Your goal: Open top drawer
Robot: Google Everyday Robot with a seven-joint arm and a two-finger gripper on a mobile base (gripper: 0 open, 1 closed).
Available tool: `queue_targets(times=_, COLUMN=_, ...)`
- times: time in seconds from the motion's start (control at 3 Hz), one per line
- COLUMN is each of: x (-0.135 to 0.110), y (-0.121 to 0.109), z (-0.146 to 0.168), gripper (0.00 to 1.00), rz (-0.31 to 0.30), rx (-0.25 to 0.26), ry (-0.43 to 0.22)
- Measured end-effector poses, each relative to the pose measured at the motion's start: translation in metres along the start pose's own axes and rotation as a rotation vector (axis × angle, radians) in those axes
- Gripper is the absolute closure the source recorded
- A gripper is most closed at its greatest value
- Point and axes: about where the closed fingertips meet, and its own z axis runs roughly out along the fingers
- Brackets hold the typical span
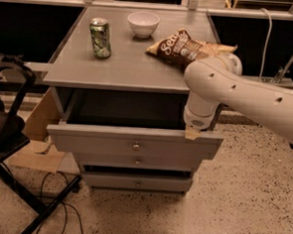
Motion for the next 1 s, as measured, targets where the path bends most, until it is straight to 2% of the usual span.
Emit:
queue_targets(times=0.33, x=0.0088, y=0.0068, z=-0.0017, gripper=0.97, rz=0.004, rx=-0.016, ry=0.007)
queue_targets(times=1.0, x=0.0088, y=0.0068, z=-0.0016, gripper=0.51, rz=0.004, rx=-0.016, ry=0.007)
